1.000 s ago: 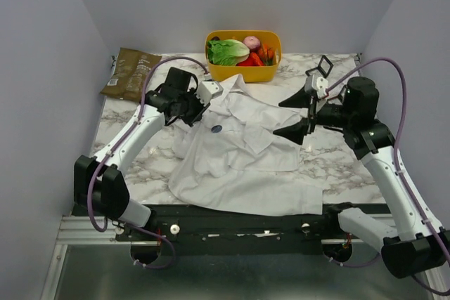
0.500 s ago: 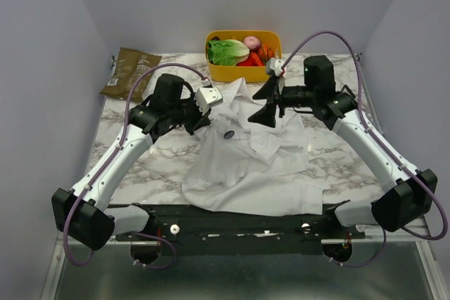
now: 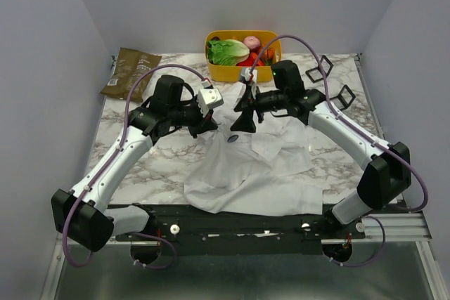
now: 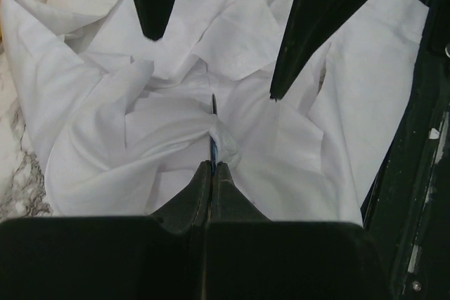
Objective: Remove the brooch from the garment
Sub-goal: Remove the brooch from the clothes.
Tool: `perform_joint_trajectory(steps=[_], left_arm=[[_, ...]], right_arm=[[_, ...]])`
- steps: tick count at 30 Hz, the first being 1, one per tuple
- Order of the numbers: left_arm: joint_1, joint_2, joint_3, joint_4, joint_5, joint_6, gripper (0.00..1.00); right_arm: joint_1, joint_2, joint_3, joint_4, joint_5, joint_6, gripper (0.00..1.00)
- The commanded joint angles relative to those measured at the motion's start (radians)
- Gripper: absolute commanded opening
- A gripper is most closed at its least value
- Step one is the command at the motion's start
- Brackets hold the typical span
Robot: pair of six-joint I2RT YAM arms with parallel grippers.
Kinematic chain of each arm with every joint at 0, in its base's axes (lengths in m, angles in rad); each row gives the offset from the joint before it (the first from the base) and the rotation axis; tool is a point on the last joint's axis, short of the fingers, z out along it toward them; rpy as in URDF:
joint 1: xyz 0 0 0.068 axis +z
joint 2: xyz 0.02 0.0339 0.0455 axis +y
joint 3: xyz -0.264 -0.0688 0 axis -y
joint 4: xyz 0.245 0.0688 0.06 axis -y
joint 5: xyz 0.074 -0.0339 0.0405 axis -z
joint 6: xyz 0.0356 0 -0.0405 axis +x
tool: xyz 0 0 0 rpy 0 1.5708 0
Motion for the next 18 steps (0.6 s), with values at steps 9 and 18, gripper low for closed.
perform_joint_trajectory(steps=[9, 18], left_arm=[[-0.005, -0.044, -0.023, 0.026, 0.199, -0.016, 0.00], [-0.005, -0.038, -0.030, 0.023, 0.224, -0.013, 0.00]], right_arm=[[0.056, 0.095, 0.077, 0.003, -0.030, 0.003, 0.89], [0.072, 0.102, 0.082, -0.058, -0.178, -0.063, 0.84]])
